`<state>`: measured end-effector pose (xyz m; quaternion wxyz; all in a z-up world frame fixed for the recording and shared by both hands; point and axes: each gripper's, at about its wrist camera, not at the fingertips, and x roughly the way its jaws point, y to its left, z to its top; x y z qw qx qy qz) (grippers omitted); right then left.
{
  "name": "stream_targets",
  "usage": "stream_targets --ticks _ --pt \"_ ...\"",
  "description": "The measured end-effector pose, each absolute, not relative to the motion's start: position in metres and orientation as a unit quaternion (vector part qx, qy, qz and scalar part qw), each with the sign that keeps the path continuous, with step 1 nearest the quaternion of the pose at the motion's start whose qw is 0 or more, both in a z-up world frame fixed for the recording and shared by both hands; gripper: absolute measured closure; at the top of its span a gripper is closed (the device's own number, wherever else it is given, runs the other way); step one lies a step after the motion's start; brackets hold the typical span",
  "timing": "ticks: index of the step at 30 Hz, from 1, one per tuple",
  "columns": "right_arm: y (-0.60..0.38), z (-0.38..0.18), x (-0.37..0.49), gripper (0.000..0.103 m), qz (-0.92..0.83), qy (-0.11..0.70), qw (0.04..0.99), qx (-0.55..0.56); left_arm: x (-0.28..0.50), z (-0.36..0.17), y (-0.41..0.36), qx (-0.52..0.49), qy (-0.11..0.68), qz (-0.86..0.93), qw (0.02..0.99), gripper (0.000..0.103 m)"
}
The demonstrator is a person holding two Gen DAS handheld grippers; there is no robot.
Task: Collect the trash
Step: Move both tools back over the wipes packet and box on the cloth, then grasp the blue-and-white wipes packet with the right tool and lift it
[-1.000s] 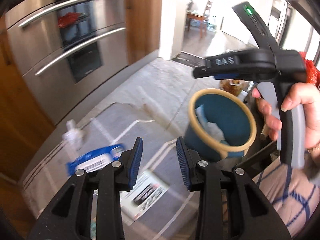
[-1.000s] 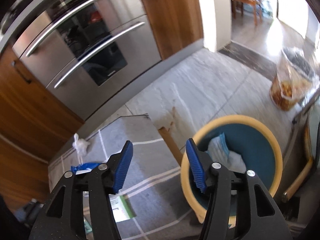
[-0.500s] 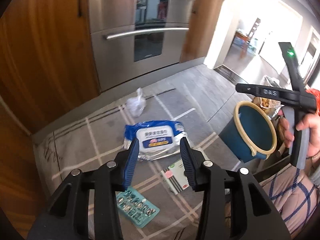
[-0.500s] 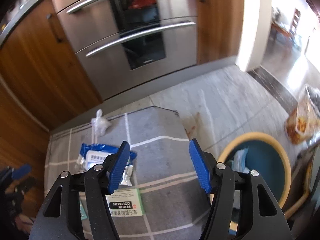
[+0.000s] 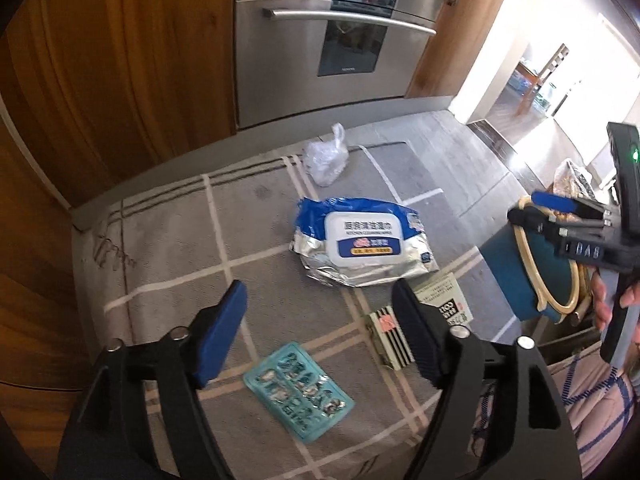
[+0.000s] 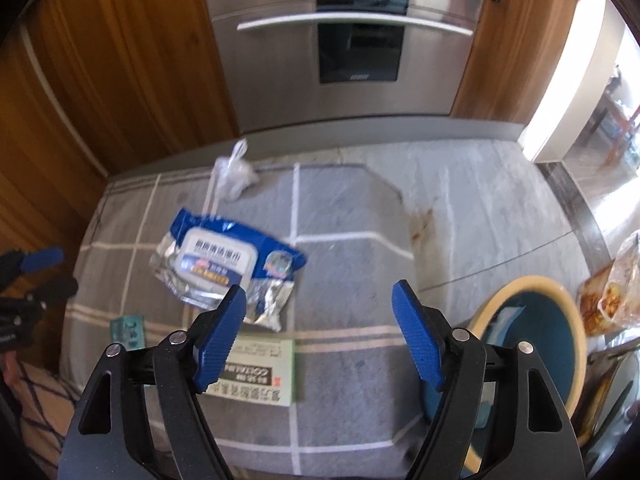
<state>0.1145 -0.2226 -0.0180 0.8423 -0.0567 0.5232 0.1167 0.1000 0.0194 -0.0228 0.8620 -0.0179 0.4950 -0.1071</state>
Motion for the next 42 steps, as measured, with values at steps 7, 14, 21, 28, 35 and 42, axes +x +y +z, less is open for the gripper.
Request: stream_targets --ticks 7,14,21,28,35,42 --pt "-0.195 -0.052 0.104 0.025 0.145 0.576 0.801 -0.08 0.103 -0.021 0.035 -0.02 0.494 -0.074 0.866 0.013" --pt "-0.183 -0.065 0.11 0.025 0.131 0.564 0.808 -0.108 0.102 -0.025 0.04 -0.023 0.497 -0.059 0.865 0.009" --pt "-0.183 -0.105 0.14 0.035 0.124 0.601 0.786 -0.079 0.104 -0.023 0.05 -0.03 0.492 -0.035 0.869 0.006" --pt "-0.174 -0.133 0.154 0.051 0.14 0.628 0.763 -0.055 0.109 -0.036 0.047 -0.015 0.511 -0.042 0.859 0.006" --pt "-0.19 -0.144 0.166 0.075 0.136 0.645 0.751 0.031 0.112 -0.04 0.04 -0.007 0.518 -0.052 0.854 0.006" --pt "-0.191 -0.114 0.171 0.092 0.154 0.608 0.778 0.031 0.112 -0.039 0.031 0.004 0.516 -0.058 0.854 0.006"
